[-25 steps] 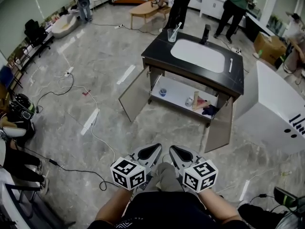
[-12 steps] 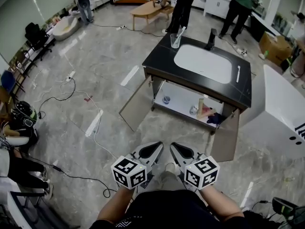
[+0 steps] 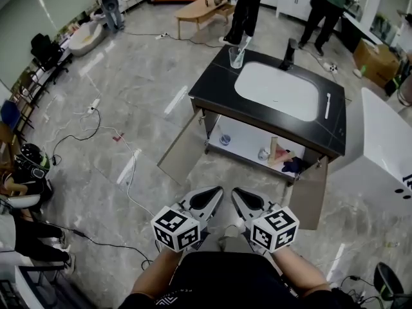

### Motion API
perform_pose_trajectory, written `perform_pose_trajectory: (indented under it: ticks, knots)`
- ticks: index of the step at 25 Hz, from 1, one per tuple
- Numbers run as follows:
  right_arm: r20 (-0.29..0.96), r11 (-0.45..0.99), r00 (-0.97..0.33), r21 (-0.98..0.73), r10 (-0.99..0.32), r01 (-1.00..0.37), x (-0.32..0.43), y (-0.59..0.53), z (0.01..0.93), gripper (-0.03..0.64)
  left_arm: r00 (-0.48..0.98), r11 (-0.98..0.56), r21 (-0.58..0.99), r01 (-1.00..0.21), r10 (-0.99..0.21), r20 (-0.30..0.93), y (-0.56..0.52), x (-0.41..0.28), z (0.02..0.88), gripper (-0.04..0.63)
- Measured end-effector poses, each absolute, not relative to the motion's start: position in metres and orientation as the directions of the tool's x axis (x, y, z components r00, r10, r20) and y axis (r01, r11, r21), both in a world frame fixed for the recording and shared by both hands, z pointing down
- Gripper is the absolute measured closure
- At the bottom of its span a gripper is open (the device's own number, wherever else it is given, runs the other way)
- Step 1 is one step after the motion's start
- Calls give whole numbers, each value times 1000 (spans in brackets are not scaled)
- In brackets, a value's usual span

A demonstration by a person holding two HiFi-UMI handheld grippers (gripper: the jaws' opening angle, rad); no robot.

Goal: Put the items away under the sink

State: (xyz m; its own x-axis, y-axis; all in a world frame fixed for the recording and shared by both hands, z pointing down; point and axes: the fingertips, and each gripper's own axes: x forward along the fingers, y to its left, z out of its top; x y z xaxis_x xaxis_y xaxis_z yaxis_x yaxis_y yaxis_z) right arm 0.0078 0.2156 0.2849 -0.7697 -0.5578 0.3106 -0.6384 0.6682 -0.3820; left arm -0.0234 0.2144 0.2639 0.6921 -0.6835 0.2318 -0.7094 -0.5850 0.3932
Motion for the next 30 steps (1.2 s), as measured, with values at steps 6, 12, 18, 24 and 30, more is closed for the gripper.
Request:
perform_pose_trajectory:
  ticks: [6,12,18,24,30]
  knots:
    - [306,658,-757,-374,-578,-653,18,194,284,578,710,-590,422,-688,-668,223,191,-12,265,588]
    - [290,613,-722,-388,-628,-689,35,169,281,578,724,-627,372,-684,-646,242,164,-4,267,588]
    - [292,563,-684,-403,-668,-722,41,136,281,578,766,-677,361,-641,-594,246,128,7,263,588]
    - [296,550,-673,-404,-678,-731,27,99,280,578,782,-701,348,-623,-567,259,89,-3,263,588]
    - [310,531,-658,-405,-686,-744,11,64,282,578,798,-716,352,-602,-541,264,50,-15,264,588]
